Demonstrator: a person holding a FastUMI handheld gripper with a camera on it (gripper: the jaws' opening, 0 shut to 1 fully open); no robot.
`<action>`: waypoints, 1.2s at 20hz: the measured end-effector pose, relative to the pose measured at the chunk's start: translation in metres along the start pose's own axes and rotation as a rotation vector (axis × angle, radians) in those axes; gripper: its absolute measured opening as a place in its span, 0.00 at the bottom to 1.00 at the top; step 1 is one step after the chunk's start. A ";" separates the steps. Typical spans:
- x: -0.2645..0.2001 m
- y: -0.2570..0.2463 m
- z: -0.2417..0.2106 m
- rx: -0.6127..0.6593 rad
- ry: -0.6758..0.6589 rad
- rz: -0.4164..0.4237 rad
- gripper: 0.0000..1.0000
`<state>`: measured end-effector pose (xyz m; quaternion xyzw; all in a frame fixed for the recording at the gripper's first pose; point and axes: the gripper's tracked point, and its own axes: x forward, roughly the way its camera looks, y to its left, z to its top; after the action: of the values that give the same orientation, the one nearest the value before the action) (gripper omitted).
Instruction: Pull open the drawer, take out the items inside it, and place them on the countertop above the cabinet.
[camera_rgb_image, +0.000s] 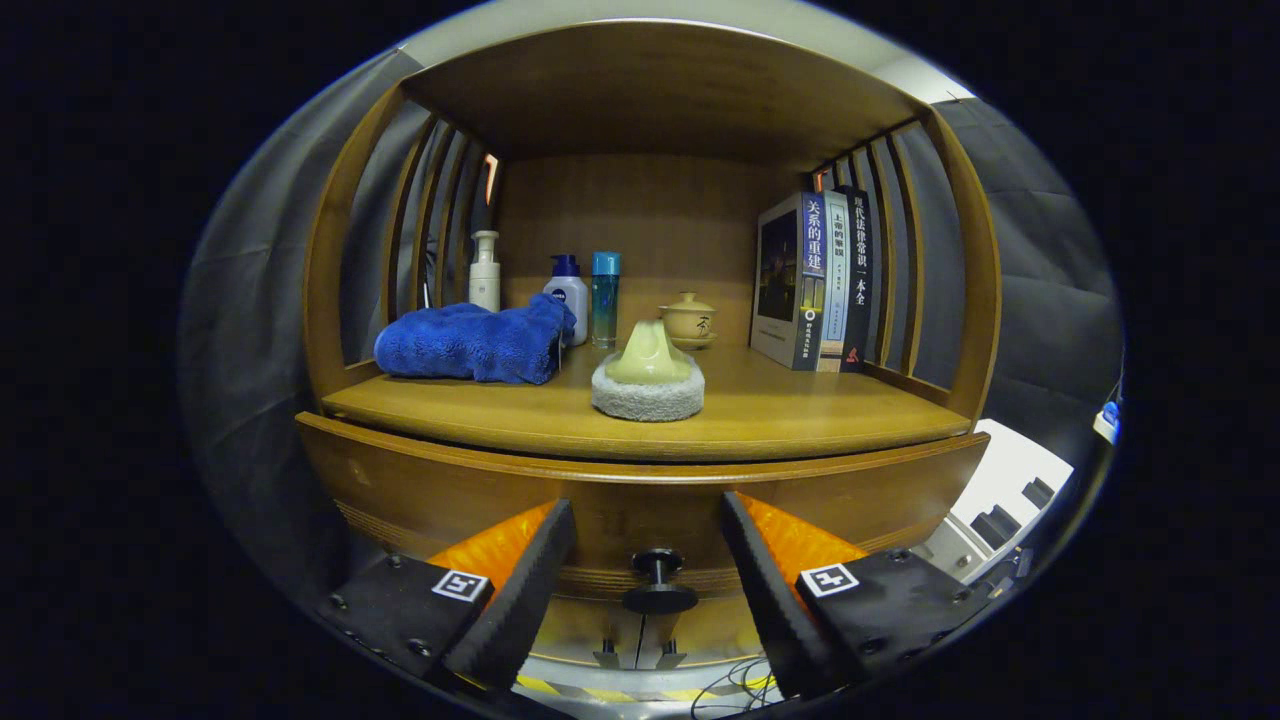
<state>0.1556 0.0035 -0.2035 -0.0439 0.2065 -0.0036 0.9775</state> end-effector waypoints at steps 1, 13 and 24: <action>0.003 0.000 0.001 0.000 -0.001 0.000 0.98; 0.010 -0.001 0.000 -0.010 -0.014 -0.008 0.98; -0.050 -0.010 0.039 0.057 -0.107 0.006 0.98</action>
<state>0.1257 -0.0019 -0.1469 -0.0156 0.1537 -0.0041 0.9880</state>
